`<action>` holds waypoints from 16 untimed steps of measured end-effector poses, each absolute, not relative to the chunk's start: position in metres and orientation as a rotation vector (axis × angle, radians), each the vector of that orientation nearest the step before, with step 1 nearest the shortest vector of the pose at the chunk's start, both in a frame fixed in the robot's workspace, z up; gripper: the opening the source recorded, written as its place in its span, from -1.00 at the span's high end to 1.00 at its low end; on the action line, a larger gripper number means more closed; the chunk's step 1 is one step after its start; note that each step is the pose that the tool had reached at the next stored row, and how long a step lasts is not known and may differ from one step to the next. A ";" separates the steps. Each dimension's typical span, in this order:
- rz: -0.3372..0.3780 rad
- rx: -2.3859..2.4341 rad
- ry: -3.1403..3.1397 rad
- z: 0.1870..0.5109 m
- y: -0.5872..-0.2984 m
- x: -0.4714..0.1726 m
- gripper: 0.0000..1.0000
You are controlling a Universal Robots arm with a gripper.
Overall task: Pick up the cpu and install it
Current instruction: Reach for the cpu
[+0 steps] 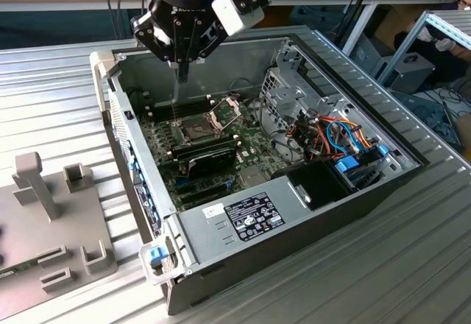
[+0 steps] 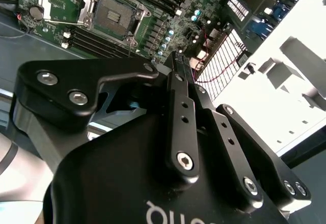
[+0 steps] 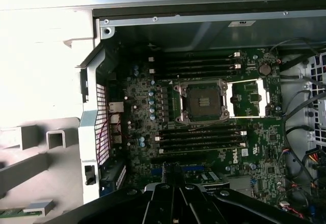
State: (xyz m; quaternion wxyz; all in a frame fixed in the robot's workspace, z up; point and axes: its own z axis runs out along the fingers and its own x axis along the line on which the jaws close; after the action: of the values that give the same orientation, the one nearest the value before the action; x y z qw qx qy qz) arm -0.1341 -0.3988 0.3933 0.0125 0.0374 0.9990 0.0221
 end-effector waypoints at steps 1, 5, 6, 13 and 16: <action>0.069 0.116 3.114 0.393 -0.399 -0.134 0.79; 0.069 0.117 3.114 0.393 -0.399 -0.134 0.79; 0.069 0.117 3.114 0.393 -0.399 -0.134 0.79; 0.069 0.117 3.114 0.393 -0.399 -0.137 0.79; 0.069 0.117 3.114 0.393 -0.399 -0.141 0.79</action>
State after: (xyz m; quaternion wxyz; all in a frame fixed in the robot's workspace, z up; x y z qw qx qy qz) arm -0.1406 -0.3989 0.3933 0.0125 0.0374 0.9990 0.0221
